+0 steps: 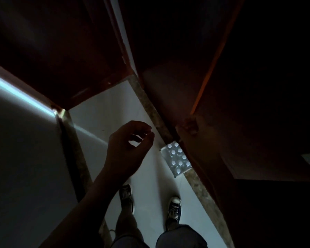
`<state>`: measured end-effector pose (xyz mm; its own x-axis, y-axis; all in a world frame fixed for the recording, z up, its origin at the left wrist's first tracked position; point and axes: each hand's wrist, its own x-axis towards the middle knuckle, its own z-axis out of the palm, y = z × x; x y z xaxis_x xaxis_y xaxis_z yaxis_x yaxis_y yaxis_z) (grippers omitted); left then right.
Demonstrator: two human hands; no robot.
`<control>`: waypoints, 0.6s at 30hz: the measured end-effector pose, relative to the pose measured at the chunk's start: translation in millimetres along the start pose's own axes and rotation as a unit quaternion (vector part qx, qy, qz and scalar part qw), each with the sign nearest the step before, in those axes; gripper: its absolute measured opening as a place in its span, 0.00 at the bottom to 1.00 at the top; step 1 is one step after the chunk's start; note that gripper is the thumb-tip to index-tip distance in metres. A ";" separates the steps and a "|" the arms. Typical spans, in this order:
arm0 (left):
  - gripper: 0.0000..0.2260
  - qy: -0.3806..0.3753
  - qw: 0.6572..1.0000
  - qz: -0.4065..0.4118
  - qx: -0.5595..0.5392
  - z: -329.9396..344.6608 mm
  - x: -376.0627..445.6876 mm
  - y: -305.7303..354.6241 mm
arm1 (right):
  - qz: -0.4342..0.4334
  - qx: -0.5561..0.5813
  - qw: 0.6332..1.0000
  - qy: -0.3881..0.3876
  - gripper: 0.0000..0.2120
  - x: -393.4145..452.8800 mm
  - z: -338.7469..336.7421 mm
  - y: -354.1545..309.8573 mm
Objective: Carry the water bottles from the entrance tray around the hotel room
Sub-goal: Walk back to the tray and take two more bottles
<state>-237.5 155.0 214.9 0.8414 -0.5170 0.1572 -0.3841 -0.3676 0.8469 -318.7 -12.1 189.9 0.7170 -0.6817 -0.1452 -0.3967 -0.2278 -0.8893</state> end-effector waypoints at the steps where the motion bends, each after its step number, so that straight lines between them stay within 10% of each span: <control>1: 0.04 -0.017 1.000 -0.001 -0.003 9.6 12.5 -8.2 | 0.002 -0.008 1.000 0.028 0.09 7.9 1.0 9.0; 18: 0.11 -0.360 0.930 0.049 -0.047 205.6 116.8 -239.8 | 0.206 0.119 0.927 0.292 0.09 60.2 110.4 225.2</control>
<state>-125.3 23.8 -74.3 0.3177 -0.9410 -0.1164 -0.3821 -0.2395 0.8925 -301.5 -27.6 -67.1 0.0735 -0.9526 -0.2951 -0.3807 0.2467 -0.8912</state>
